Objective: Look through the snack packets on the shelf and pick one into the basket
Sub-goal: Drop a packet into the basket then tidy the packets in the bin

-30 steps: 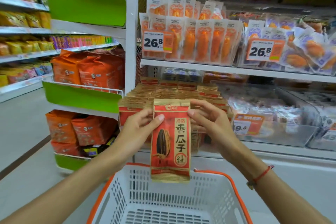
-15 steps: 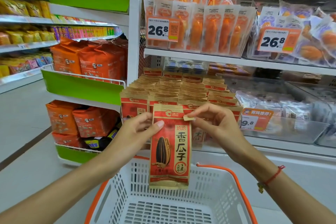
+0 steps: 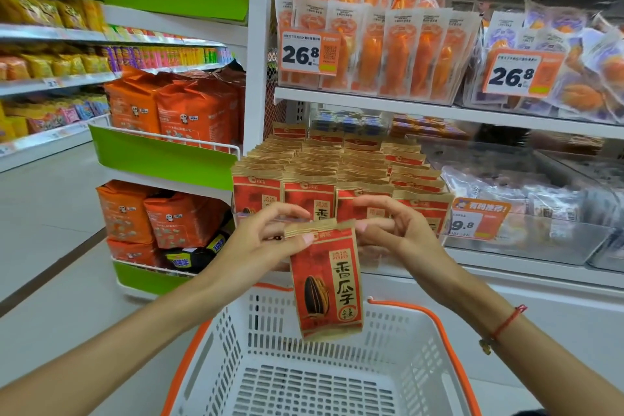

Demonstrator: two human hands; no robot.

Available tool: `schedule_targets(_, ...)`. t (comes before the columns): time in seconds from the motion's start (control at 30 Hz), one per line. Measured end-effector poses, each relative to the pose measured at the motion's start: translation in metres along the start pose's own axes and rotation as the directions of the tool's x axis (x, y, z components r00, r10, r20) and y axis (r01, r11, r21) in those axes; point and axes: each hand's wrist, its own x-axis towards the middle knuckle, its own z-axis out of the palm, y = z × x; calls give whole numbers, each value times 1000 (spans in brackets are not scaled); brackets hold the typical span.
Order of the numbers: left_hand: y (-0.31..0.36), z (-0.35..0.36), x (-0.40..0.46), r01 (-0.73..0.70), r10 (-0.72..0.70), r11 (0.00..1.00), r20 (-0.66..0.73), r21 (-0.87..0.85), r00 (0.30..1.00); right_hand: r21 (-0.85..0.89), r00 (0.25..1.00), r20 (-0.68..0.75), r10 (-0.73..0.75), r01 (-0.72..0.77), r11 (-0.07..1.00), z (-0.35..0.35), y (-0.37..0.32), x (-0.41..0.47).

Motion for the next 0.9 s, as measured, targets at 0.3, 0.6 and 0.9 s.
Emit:
schedule_targets(0.3,-17,15,-23,105,-119,990,-154,-95,981,-237,898,198,394,-346,908,21,35,-25)
schedule_targets(0.6,-99,50,-33,499,-532,843,-172,-199,829,-461,658,146,739,-616,639,0,84,-46)
schedule_targets(0.9,-195,65,-30,742,-741,670,-75,-19,668,-221,304,56,951,-925,309,-18,194,-59)
